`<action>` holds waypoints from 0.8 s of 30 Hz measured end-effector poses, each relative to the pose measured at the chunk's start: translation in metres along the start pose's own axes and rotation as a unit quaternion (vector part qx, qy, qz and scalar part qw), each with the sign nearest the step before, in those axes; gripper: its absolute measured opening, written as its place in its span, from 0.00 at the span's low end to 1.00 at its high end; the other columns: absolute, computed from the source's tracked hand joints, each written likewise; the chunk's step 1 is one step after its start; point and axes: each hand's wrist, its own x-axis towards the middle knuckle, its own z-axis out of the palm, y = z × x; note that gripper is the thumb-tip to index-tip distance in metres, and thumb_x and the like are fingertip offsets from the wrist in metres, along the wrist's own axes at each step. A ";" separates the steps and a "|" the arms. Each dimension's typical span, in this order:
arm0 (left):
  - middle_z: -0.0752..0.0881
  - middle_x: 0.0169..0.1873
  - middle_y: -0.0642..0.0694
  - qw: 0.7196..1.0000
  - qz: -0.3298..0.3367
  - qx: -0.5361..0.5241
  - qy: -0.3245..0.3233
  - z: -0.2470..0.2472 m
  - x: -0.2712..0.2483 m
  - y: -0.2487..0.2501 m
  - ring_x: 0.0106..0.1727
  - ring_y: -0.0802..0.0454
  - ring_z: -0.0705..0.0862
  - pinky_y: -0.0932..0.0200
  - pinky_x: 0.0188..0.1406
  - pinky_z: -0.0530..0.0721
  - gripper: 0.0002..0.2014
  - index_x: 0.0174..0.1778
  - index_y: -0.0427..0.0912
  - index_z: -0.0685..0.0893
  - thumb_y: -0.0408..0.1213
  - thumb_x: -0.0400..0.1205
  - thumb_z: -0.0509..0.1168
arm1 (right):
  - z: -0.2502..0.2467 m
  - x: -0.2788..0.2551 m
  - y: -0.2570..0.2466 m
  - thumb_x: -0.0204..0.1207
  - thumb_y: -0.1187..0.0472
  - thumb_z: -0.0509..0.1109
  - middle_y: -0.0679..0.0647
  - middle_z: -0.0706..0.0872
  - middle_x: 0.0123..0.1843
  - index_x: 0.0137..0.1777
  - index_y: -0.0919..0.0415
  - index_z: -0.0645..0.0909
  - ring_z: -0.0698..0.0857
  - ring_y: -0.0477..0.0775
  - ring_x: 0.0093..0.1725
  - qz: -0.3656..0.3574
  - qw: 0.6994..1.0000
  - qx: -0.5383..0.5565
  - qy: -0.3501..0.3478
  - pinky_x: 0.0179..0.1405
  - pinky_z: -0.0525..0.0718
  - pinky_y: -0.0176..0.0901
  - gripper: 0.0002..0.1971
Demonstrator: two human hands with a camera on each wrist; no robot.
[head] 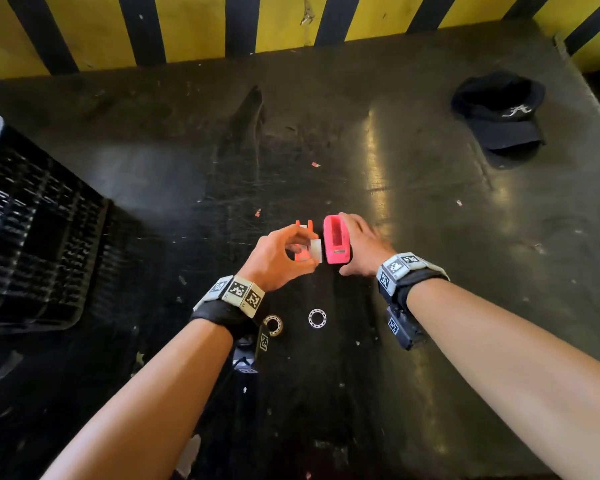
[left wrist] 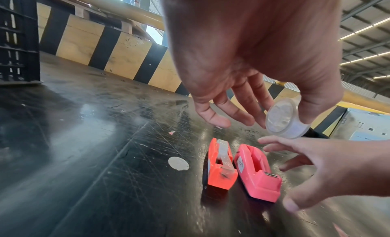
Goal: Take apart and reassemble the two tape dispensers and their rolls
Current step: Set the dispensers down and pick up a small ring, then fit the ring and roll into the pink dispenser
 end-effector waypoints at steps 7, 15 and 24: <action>0.90 0.57 0.57 1.000 0.012 0.025 -0.008 0.001 0.015 -0.006 0.56 0.61 0.88 0.75 0.49 0.77 0.23 0.65 0.51 0.86 0.39 0.74 0.80 | 0.022 0.019 0.012 0.64 0.53 0.85 0.49 0.58 0.89 0.88 0.46 0.50 0.69 0.69 0.80 -0.020 0.997 -0.030 0.069 0.74 0.75 0.69 0.58; 0.89 0.58 0.58 0.998 0.016 0.056 -0.029 0.003 0.020 0.004 0.51 0.69 0.85 0.81 0.45 0.76 0.23 0.69 0.52 0.86 0.39 0.77 0.79 | 0.006 0.017 0.017 0.57 0.49 0.90 0.54 0.62 0.82 0.88 0.50 0.54 0.71 0.64 0.78 -0.046 0.998 -0.004 0.045 0.74 0.76 0.65 0.63; 0.88 0.57 0.52 0.996 0.040 0.071 -0.028 0.009 0.013 0.027 0.59 0.52 0.83 0.73 0.49 0.75 0.21 0.66 0.53 0.88 0.43 0.76 0.79 | 0.015 -0.042 -0.001 0.45 0.39 0.81 0.36 0.61 0.80 0.79 0.26 0.52 0.81 0.62 0.72 -0.092 0.984 0.141 0.061 0.64 0.81 0.76 0.60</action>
